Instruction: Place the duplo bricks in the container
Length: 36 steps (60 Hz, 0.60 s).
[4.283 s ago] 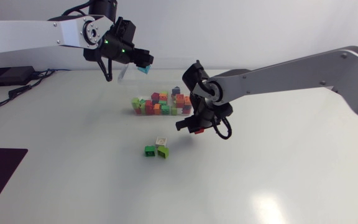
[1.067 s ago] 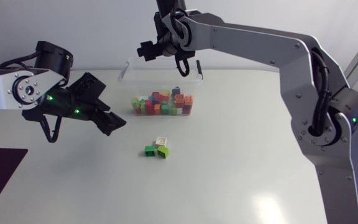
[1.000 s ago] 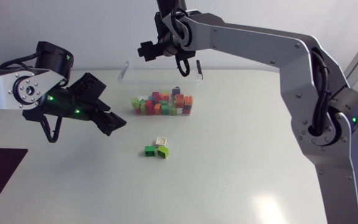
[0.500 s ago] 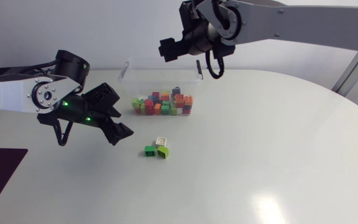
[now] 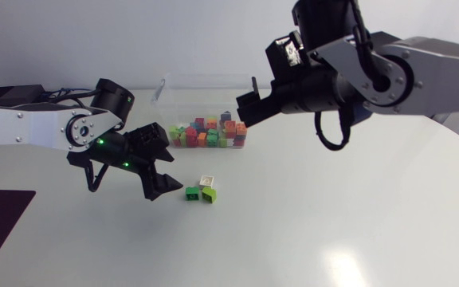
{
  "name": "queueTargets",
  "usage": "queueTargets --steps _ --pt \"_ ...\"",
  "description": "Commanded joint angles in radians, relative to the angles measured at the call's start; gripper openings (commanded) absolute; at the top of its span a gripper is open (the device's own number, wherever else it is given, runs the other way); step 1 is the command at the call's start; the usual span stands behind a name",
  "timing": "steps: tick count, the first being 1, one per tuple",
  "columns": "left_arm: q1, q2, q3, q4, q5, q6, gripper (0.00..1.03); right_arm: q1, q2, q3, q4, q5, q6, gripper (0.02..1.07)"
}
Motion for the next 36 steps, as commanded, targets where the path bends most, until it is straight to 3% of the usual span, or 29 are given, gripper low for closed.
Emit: queueTargets --steps 1,36 --pt "-0.008 0.046 -0.017 -0.002 0.024 0.059 0.98 0.009 -0.049 -0.089 0.018 -0.016 -0.029 1.02" --pt "-0.055 0.248 0.108 -0.008 0.030 0.148 0.96 0.073 -0.172 -0.396 0.061 -0.079 -0.083 1.02"
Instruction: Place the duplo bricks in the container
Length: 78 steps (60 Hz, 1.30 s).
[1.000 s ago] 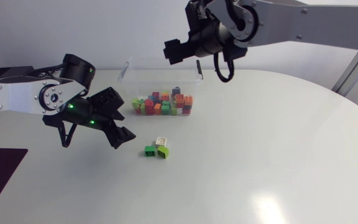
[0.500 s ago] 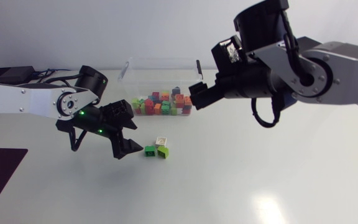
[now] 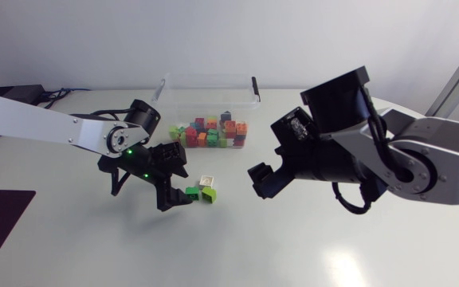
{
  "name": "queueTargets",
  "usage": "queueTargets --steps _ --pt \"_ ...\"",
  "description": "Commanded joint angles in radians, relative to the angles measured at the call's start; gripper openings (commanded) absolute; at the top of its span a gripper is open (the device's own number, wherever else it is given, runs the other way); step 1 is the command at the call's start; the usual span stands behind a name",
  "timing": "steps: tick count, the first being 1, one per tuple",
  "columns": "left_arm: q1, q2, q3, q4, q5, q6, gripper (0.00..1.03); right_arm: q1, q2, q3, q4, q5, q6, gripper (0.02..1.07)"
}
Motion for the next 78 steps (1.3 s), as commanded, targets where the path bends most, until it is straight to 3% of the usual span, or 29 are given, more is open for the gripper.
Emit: queueTargets --steps 1,17,26,34,42,52,62,78 --pt "-0.007 0.047 0.047 -0.007 0.009 0.038 0.96 0.022 -0.008 -0.043 0.019 -0.001 -0.013 1.02" --pt "-0.025 0.113 0.079 -0.008 0.007 0.046 0.91 0.069 0.049 -0.065 0.037 -0.001 -0.003 1.02" --pt "-0.027 0.136 0.087 -0.008 0.007 0.047 0.80 0.083 0.104 -0.056 0.059 0.000 -0.005 1.02" --pt "-0.025 0.146 0.090 -0.008 0.007 0.050 0.58 0.083 0.138 -0.045 0.075 0.000 -0.005 1.02" --pt "-0.019 0.149 0.102 -0.007 0.009 0.049 0.26 0.091 0.190 -0.027 0.089 0.000 -0.011 1.02" --pt "-0.018 0.158 0.102 -0.013 0.009 0.049 0.23 0.107 0.296 0.026 0.097 0.000 0.004 1.02" --pt "0.004 0.164 0.131 -0.120 0.009 0.081 0.21 0.123 0.408 0.113 0.094 -0.003 0.023 1.02" --pt "0.041 0.106 0.133 -0.195 0.009 0.095 0.20 0.121 0.537 0.233 0.043 -0.030 0.023 1.02"
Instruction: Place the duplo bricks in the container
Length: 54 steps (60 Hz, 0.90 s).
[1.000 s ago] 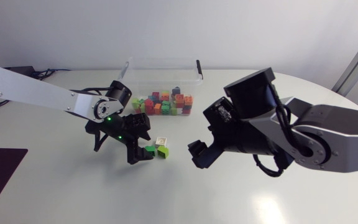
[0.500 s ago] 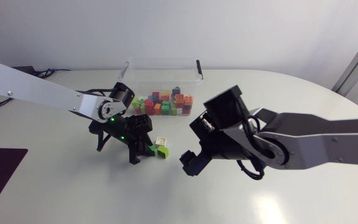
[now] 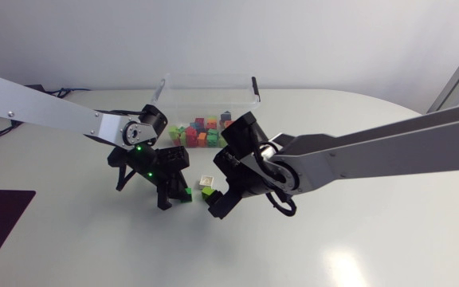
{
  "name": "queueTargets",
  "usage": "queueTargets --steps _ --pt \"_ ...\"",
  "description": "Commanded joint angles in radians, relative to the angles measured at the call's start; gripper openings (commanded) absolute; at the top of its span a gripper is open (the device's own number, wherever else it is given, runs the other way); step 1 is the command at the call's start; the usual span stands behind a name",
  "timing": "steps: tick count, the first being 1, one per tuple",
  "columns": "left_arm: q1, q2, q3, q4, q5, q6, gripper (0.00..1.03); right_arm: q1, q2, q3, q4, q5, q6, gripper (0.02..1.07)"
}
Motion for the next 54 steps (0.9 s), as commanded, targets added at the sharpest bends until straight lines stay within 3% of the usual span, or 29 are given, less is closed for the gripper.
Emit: queueTargets --steps 1,23,54 --pt "0.022 -0.035 0.010 -0.037 0.001 0.028 0.20 0.005 0.052 0.046 -0.028 -0.011 0.018 1.02" --pt "0.122 -0.217 0.007 -0.048 0.095 -0.084 0.20 0.007 0.155 0.167 -0.106 -0.029 -0.004 1.02" --pt "0.155 -0.381 0.027 -0.023 0.126 -0.217 0.20 0.013 0.271 0.316 -0.232 -0.030 -0.022 0.96"
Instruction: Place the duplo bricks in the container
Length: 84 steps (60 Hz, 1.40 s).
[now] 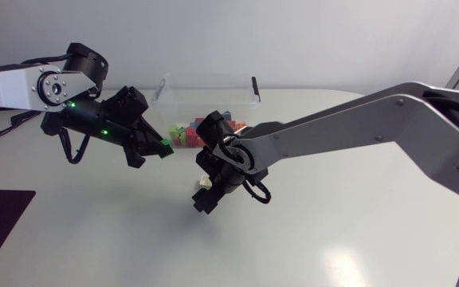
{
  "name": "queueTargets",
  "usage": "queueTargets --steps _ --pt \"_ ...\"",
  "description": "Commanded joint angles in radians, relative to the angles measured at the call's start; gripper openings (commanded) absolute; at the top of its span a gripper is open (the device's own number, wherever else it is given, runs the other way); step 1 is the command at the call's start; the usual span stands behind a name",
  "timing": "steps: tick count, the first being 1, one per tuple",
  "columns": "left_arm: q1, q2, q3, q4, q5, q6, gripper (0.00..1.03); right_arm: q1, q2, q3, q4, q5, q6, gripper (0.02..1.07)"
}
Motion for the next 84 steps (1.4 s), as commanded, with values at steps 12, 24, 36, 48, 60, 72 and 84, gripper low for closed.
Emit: queueTargets --steps 12,24,36,48,60,72,84 --pt "0.030 -0.029 0.038 0.043 0.018 -0.077 0.20 0.008 0.071 0.099 -0.082 0.005 -0.023 0.91" --pt "0.045 -0.034 0.049 0.072 0.019 -0.127 0.20 0.008 0.108 0.159 -0.143 0.003 -0.032 0.78" --pt "0.048 -0.032 0.069 0.086 0.019 -0.151 0.20 0.010 0.130 0.188 -0.168 0.006 -0.034 0.63" --pt "0.050 -0.032 0.080 0.115 0.019 -0.189 0.20 0.010 0.153 0.227 -0.211 0.003 -0.037 0.61" --pt "0.048 -0.024 0.095 0.161 0.018 -0.240 0.20 0.022 0.163 0.241 -0.232 -0.001 -0.041 0.40" --pt "0.045 -0.004 0.134 0.224 0.005 -0.317 0.20 0.017 0.148 0.230 -0.247 -0.006 -0.035 0.34" --pt "0.035 0.025 0.177 0.237 -0.005 -0.347 0.20 0.008 0.093 0.173 -0.205 -0.026 -0.029 0.26"
